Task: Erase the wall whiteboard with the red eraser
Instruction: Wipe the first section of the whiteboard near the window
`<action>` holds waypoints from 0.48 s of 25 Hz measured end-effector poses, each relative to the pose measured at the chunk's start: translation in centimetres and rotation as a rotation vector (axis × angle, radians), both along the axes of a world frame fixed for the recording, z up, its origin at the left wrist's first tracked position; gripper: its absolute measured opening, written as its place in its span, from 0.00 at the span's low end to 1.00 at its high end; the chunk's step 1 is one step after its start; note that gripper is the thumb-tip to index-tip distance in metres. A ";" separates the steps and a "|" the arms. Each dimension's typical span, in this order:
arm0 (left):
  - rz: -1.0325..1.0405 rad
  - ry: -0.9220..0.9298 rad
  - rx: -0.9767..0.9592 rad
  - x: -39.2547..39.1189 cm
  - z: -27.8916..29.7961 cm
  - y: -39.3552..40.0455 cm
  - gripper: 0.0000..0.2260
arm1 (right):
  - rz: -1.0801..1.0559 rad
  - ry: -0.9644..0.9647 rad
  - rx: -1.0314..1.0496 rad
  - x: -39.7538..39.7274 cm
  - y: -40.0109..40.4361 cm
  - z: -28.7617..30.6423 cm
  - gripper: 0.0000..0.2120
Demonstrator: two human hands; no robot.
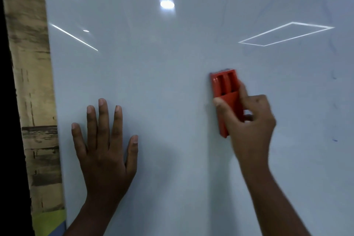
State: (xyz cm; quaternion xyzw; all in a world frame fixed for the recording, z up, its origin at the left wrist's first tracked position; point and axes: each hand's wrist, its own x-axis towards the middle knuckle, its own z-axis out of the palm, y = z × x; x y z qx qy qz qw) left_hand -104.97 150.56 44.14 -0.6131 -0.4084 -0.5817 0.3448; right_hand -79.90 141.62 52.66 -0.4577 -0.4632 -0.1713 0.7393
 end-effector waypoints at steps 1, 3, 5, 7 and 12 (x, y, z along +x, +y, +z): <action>0.003 0.006 -0.006 0.0 -0.3 0.0 0.30 | 0.018 -0.074 -0.020 -2.2 0.4 -0.6 0.30; 0.013 0.033 -0.012 -0.3 -0.9 0.1 0.31 | 0.001 -0.252 -0.059 -6.4 1.0 -2.3 0.30; 0.006 0.062 -0.017 -0.8 -1.3 0.3 0.32 | -0.070 -0.414 -0.070 -10.0 1.6 -3.9 0.32; -0.010 0.087 -0.024 -1.2 -1.6 0.3 0.33 | -0.115 -0.498 -0.058 -12.3 1.9 -4.4 0.32; -0.039 0.102 -0.036 -1.4 -2.5 0.2 0.34 | -0.190 -0.540 -0.040 -13.6 2.2 -3.6 0.30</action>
